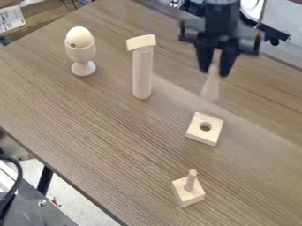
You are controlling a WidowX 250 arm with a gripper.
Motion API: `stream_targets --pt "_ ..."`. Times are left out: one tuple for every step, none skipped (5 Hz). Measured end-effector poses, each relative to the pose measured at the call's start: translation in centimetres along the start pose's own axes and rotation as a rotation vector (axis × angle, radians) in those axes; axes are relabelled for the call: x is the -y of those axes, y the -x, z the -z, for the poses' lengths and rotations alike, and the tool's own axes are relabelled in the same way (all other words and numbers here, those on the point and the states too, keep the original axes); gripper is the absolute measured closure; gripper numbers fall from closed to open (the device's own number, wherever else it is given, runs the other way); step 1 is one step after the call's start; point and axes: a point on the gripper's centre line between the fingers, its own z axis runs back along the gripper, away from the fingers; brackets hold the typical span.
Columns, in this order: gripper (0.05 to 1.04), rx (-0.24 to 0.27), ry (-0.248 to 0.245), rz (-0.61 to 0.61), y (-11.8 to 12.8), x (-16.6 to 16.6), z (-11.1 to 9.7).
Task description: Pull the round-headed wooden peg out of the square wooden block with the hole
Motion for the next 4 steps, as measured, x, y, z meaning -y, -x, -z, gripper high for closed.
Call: stream_targets --pt "0.761 0.001 0.011 0.020 -2.0 0.0 0.8" --pt "0.761 -0.029 0.016 0.039 -3.3 0.1 2.4" --pt "0.761 -0.054 0.011 0.053 -3.8 0.1 3.8" --pt "0.761 -0.082 0.001 0.050 -3.8 -0.1 5.1"
